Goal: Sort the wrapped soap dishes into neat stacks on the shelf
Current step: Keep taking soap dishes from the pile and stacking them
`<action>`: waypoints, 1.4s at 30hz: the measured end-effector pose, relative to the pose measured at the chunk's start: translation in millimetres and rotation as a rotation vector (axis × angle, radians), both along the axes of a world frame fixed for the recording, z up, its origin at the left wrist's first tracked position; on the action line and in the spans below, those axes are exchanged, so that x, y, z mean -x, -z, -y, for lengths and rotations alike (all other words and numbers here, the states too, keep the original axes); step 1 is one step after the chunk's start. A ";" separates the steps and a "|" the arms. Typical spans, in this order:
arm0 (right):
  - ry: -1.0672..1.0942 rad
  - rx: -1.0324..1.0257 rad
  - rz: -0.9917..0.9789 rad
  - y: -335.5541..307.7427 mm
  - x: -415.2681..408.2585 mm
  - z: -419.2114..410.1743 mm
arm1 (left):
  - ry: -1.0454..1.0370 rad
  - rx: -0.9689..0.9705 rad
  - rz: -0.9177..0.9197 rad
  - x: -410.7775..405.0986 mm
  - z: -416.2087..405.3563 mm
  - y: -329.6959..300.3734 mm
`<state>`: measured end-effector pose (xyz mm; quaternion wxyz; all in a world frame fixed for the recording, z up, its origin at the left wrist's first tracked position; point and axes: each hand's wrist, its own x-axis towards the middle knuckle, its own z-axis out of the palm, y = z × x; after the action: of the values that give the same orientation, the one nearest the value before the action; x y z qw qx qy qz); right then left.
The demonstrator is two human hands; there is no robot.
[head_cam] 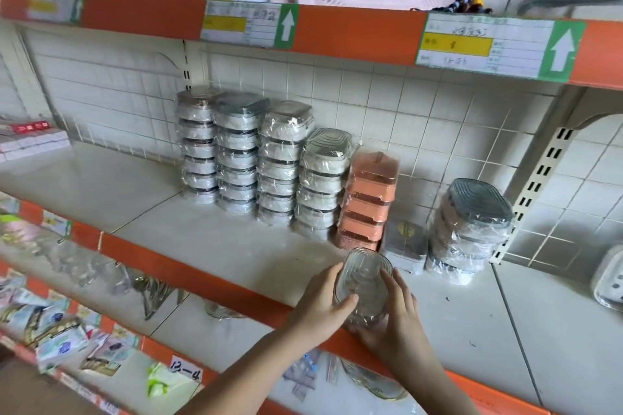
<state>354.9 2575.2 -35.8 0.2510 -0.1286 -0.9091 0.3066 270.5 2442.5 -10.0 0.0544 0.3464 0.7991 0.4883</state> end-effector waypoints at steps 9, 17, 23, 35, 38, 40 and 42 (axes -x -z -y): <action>-0.170 -0.127 -0.244 -51.0 21.6 14.0 | -0.078 -0.209 -0.121 10.9 20.3 -40.6; -0.203 -0.191 -0.411 -109.8 52.5 0.1 | -0.071 -0.277 -0.234 31.3 17.4 -96.2; -0.252 -0.163 -0.384 -138.5 81.0 -24.9 | 0.043 -0.228 -0.114 52.4 12.0 -122.6; -0.226 -0.066 -0.163 -179.7 151.2 -29.0 | 0.058 -0.273 -0.062 132.5 13.7 -140.4; -0.193 -0.050 -0.140 -187.1 168.5 -25.2 | 0.081 -0.266 -0.035 152.0 15.4 -147.1; -0.185 -0.008 -0.129 -190.0 175.7 -23.7 | 0.101 -0.261 -0.035 163.4 12.8 -150.7; -0.185 0.041 -0.115 -191.3 179.8 -24.1 | 0.097 -0.269 -0.069 172.4 7.8 -149.7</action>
<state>175.1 2599.3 155.6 0.2707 -0.0316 -0.8947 0.3540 98.1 2434.8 139.7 0.0034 0.4052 0.7103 0.5756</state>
